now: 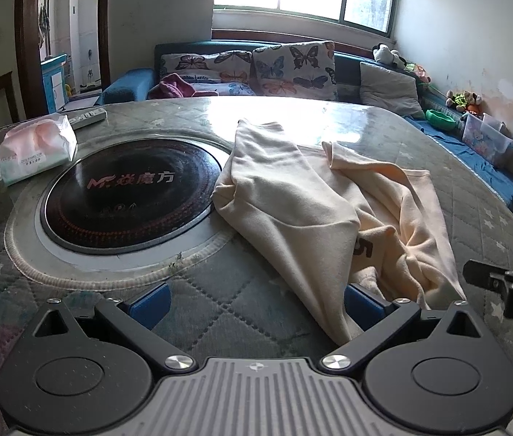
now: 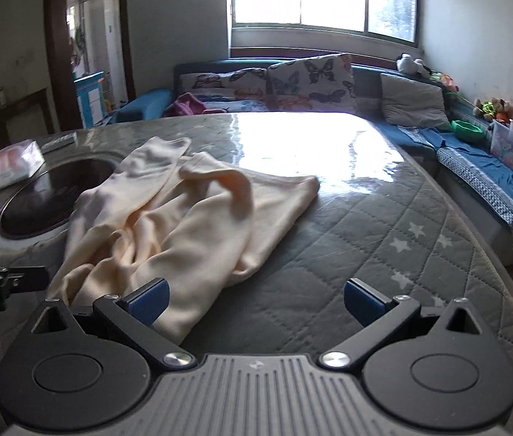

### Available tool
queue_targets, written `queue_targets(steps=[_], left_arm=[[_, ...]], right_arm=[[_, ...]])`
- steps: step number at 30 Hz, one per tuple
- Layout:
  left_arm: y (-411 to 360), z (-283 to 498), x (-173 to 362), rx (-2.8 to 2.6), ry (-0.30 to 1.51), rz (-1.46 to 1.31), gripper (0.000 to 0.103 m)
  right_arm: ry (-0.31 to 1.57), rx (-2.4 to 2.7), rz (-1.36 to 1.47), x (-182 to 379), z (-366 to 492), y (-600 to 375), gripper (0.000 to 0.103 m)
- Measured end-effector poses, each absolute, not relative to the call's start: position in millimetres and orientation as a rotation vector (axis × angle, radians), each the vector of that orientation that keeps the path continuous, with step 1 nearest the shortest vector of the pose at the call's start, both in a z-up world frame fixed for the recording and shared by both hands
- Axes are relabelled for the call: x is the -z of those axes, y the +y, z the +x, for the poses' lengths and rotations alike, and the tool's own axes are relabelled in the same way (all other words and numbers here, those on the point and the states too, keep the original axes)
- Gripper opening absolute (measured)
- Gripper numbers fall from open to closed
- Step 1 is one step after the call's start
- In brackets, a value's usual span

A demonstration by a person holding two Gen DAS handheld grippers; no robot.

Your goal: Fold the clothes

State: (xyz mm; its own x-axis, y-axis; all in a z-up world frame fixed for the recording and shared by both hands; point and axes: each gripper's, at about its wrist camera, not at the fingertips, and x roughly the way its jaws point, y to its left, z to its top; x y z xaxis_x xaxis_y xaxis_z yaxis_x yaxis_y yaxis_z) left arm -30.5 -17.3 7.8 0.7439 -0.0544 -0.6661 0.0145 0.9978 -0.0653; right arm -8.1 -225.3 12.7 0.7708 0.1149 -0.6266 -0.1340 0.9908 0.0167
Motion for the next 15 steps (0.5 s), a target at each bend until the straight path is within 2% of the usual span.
queue_targets(steps=[15], left_arm=[[-19, -47, -6, 0.036, 0.753, -0.046, 0.103]], right_arm=[[0.734, -0.187, -0.049, -9, -31, -210, 0.103]])
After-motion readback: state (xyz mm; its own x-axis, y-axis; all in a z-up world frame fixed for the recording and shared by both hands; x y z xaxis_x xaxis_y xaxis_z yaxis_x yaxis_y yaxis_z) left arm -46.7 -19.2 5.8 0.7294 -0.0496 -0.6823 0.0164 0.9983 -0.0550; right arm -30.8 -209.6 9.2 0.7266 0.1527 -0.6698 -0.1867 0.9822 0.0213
